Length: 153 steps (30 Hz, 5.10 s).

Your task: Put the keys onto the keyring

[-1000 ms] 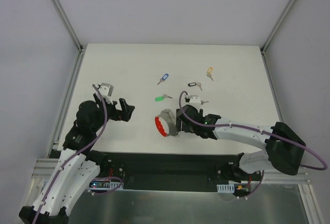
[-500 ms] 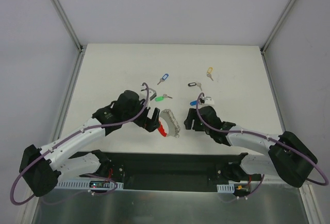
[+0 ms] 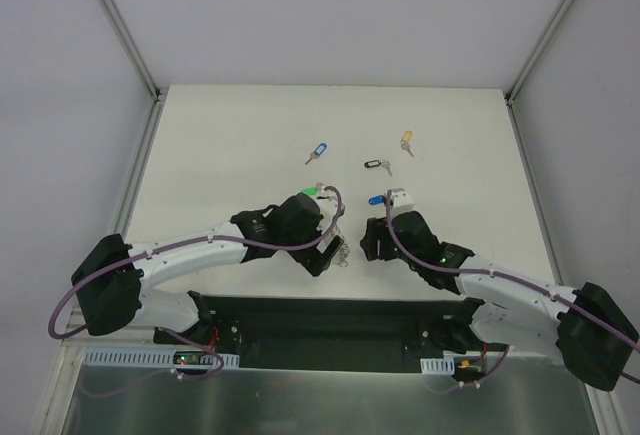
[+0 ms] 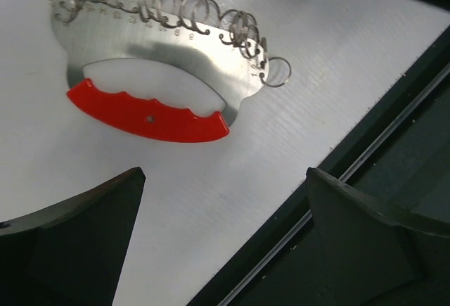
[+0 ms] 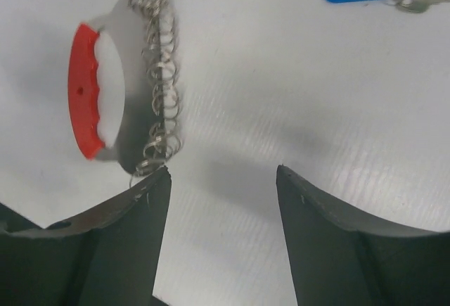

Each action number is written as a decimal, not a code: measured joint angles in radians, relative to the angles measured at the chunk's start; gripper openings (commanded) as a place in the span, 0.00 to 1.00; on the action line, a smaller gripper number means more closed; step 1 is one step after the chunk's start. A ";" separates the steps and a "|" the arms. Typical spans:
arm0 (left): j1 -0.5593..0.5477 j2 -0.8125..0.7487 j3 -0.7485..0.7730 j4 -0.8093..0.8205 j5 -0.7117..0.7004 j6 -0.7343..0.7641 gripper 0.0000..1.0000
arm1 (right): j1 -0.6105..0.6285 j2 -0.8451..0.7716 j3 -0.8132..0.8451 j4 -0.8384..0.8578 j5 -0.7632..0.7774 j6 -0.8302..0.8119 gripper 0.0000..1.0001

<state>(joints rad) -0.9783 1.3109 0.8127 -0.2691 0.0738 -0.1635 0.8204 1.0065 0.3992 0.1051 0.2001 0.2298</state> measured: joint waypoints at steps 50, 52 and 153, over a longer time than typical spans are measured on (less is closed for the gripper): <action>0.391 -0.480 -0.038 -0.245 -0.397 0.026 0.99 | 0.494 0.738 0.608 -0.532 0.268 -0.505 0.19; 0.391 -0.480 -0.037 -0.245 -0.396 0.026 0.99 | 0.494 0.740 0.610 -0.534 0.268 -0.505 0.06; 0.404 -0.481 -0.220 0.526 0.764 0.175 0.20 | 0.020 0.052 0.256 0.394 -0.804 -0.348 0.01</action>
<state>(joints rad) -0.5739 0.8303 0.5922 0.2569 0.8375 0.0116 0.8402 1.0584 0.6556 0.4992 -0.6037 -0.1184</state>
